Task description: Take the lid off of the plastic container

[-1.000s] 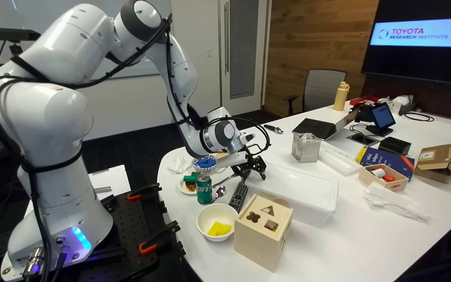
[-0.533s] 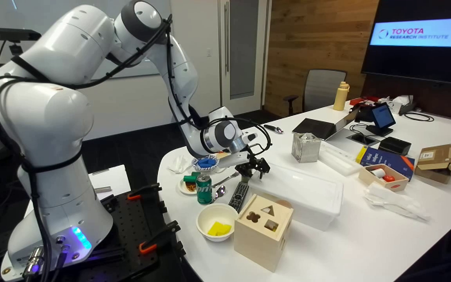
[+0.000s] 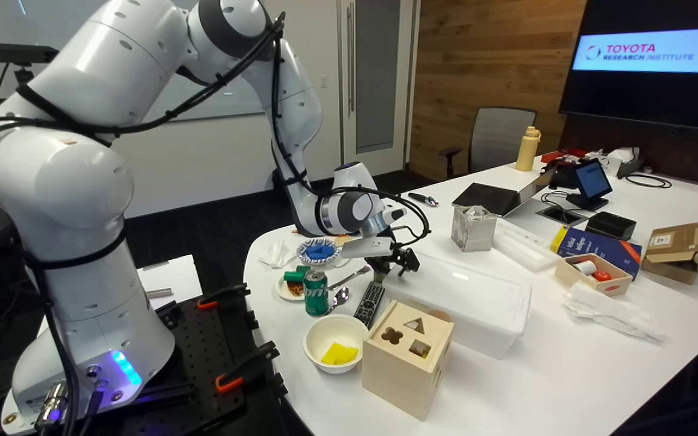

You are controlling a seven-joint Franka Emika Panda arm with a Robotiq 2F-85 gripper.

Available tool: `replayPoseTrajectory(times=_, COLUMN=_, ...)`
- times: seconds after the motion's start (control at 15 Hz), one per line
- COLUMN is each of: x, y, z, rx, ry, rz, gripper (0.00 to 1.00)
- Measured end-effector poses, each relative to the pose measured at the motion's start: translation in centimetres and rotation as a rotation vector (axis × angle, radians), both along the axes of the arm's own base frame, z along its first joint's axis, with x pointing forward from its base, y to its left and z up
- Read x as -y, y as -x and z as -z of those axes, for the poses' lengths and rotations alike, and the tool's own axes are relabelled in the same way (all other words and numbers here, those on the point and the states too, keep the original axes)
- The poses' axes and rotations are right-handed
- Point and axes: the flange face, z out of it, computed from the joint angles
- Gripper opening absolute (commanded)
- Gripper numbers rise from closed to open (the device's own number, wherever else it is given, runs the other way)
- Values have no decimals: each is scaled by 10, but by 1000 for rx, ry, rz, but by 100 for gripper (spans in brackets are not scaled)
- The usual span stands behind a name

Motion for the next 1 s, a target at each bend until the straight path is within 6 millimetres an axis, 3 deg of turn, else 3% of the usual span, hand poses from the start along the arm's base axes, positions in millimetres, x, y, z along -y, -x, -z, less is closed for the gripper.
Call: replayPoseTrajectory(times=1.0, x=-9, y=-6, z=-32, rx=-158, ry=-112, rz=41, gripper=10)
